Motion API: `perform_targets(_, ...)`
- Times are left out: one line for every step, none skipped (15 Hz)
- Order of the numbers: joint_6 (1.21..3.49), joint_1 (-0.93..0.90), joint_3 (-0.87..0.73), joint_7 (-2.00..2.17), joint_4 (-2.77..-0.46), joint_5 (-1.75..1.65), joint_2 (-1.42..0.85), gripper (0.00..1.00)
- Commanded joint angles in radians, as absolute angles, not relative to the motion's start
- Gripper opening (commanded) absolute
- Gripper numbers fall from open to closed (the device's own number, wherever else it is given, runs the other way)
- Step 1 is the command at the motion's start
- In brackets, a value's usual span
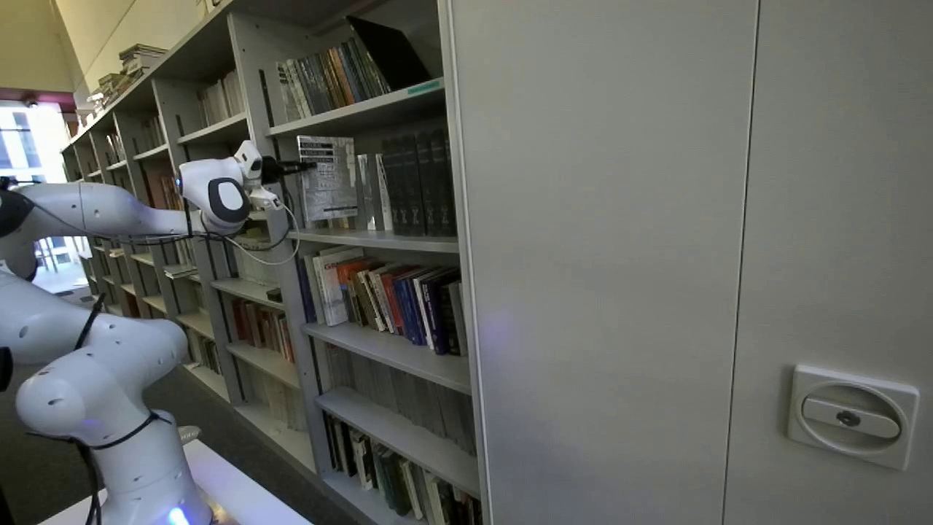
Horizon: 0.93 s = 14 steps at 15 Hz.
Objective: Move the thin white book to the right
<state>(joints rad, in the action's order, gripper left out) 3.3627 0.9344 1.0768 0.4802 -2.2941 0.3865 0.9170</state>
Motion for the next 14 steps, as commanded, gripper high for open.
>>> perform_targets(3.442, 0.886, 1.024, 0.423, -2.341, 0.365, 0.860, 0.02)
perform_targets(3.454, 0.883, 1.018, 0.419, -2.348, 0.365, 0.855, 0.02)
perform_targets(3.465, 0.880, 1.013, 0.414, -2.354, 0.366, 0.851, 0.02)
perform_targets(3.482, 0.874, 1.010, 0.408, -2.361, 0.365, 0.844, 0.02)
perform_targets(3.491, 0.869, 1.006, 0.402, -2.367, 0.366, 0.840, 0.02)
perform_targets(3.504, 0.863, 1.004, 0.397, -2.372, 0.367, 0.834, 0.02)
perform_targets(3.511, 0.853, 1.002, 0.392, -2.378, 0.370, 0.832, 0.02)
perform_targets(3.504, 0.844, 0.998, 0.389, -2.376, 0.373, 0.836, 0.02)
perform_targets(3.455, 0.832, 0.987, 0.389, -2.355, 0.382, 0.861, 0.02)
perform_targets(3.454, 0.822, 0.983, 0.386, -2.356, 0.382, 0.861, 0.02)
perform_targets(3.453, 0.807, 0.978, 0.384, -2.356, 0.382, 0.861, 0.02)
perform_targets(3.453, 0.794, 0.975, 0.382, -2.358, 0.382, 0.862, 0.02)
perform_targets(3.456, 0.779, 0.970, 0.379, -2.363, 0.381, 0.859, 0.02)
perform_targets(3.462, 0.770, 0.969, 0.377, -2.370, 0.381, 0.856, 0.02)
